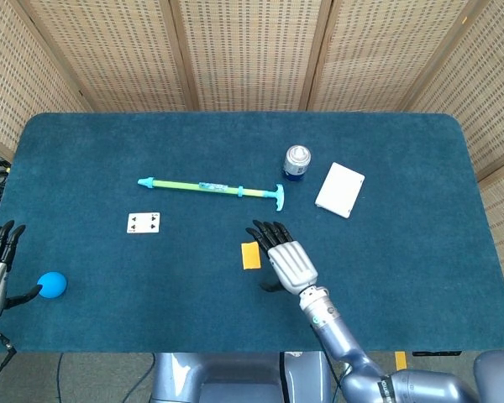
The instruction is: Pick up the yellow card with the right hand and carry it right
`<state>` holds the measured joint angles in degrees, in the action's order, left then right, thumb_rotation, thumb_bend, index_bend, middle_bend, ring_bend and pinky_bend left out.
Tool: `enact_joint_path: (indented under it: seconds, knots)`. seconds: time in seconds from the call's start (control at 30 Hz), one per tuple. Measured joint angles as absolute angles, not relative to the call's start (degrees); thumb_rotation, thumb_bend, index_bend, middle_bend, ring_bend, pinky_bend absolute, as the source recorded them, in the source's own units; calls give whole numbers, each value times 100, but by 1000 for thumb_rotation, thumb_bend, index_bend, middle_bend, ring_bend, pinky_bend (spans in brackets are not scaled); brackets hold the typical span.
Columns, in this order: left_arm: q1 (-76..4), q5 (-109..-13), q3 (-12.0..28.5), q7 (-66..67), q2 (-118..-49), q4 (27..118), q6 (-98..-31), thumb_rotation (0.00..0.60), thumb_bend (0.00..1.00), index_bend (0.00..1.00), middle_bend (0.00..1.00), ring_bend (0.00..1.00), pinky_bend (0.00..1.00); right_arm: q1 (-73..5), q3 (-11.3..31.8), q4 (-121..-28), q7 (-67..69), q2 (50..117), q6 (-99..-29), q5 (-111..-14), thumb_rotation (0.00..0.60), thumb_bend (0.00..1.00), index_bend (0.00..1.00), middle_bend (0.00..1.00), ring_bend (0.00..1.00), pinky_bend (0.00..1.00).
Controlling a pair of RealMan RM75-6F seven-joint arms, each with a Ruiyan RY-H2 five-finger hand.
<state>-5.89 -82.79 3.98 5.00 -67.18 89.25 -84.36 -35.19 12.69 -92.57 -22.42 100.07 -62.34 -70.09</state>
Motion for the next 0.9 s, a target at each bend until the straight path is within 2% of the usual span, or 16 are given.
enact_joint_path:
  seconds: [0.33,0.9]
  knots:
    - [-643,-8203,393,396,-6739,8839,-8270,600,166,0,0,0,0,-3767,1406,-8487,-2902,10926,-6468,-6502,600,133,10,0,0,0]
    - [-722,-8164,350,375,-6787,8782,-8083,600,168,0,0,0,0,-4107,1569,-7712,-3142,11537,-6259,-6057,600,134,12,0,0,0]
